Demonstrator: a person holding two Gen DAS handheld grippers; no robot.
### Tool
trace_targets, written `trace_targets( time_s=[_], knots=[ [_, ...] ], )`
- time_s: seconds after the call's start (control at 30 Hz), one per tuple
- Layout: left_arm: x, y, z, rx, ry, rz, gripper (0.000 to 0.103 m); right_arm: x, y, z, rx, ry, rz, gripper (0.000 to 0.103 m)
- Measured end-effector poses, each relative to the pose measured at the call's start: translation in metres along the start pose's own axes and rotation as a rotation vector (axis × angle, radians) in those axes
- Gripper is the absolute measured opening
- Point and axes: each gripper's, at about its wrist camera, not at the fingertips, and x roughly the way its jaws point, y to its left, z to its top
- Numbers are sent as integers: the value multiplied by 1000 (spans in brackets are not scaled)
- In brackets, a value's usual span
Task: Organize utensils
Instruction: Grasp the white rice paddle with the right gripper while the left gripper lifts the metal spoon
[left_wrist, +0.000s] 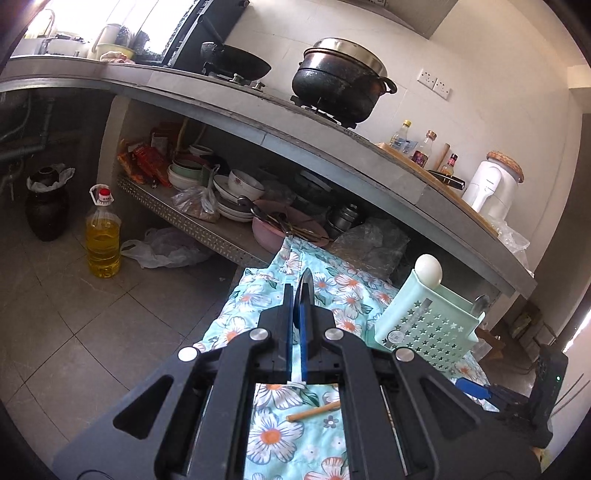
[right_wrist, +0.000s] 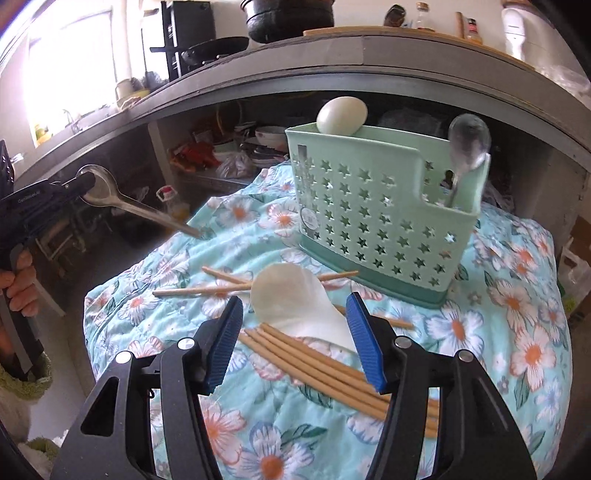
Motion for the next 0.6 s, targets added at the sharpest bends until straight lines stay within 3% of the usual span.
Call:
trace_targets(
  time_s=[0.2,0.4,0.6],
  knots=[
    [0,12,-1,-22,9,-5,1,53,-16,31,-64,160,107,56],
    [3,18,-3,-33,24,-8,1,90,-26,32,-73,290,146,47],
    [7,20,-5,-37,33,-12,1,93,-9,23,-154,330,130,27]
  ],
)
